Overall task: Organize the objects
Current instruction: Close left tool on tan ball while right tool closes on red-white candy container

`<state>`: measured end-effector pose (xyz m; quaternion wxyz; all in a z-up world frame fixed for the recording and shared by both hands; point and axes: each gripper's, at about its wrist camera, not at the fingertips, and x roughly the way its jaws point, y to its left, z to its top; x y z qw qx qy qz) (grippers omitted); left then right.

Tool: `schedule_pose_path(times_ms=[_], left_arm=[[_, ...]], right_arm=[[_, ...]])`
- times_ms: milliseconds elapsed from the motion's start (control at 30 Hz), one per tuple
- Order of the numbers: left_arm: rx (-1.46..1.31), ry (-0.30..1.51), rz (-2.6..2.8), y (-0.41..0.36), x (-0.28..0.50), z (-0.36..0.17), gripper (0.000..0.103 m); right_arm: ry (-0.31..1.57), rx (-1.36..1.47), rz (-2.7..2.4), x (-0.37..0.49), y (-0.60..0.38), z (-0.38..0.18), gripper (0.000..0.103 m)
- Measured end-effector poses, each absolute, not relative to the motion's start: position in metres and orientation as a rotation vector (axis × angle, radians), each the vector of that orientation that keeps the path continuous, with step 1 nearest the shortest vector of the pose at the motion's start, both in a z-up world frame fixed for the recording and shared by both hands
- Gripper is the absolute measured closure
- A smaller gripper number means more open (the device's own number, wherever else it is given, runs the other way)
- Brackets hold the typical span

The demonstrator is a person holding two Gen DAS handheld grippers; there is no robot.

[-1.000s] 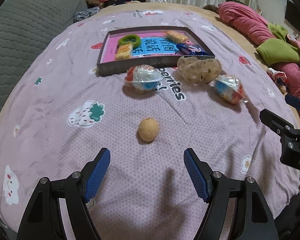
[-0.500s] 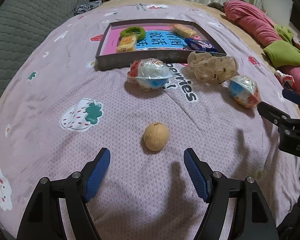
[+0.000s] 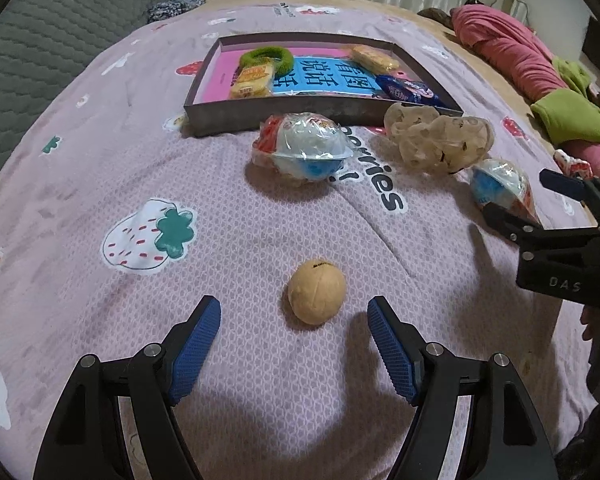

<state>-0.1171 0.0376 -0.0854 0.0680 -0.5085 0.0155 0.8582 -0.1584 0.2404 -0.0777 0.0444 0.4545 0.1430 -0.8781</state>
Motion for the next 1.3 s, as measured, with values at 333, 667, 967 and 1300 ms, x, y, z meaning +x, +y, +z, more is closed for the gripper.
schedule_pose_path(times_ms=[333,667,967,1300], left_arm=[[-1.513,0.016,2.567,0.037,-0.121,-0.088,0.046],[-1.505,-0.020,2.527,0.040,-0.120,-0.092,0.072],[-1.476,-0.022,2.547,0.037,-0.119,-0.088,0.072],[-1.423,-0.038,2.573,0.034,-0.113,-0.068,0.072]], right_arm=[[0.368,1.377,-2.662,-0.165,0.236,-0.086,0.021],[0.284,1.377,-2.649,-0.166,0.237,-0.088,0.044],[0.146,1.324,-2.598,-0.148,0.235,-0.077,0.045],[0.089,1.288,-2.604,-0.128,0.228,-0.059,0.045]])
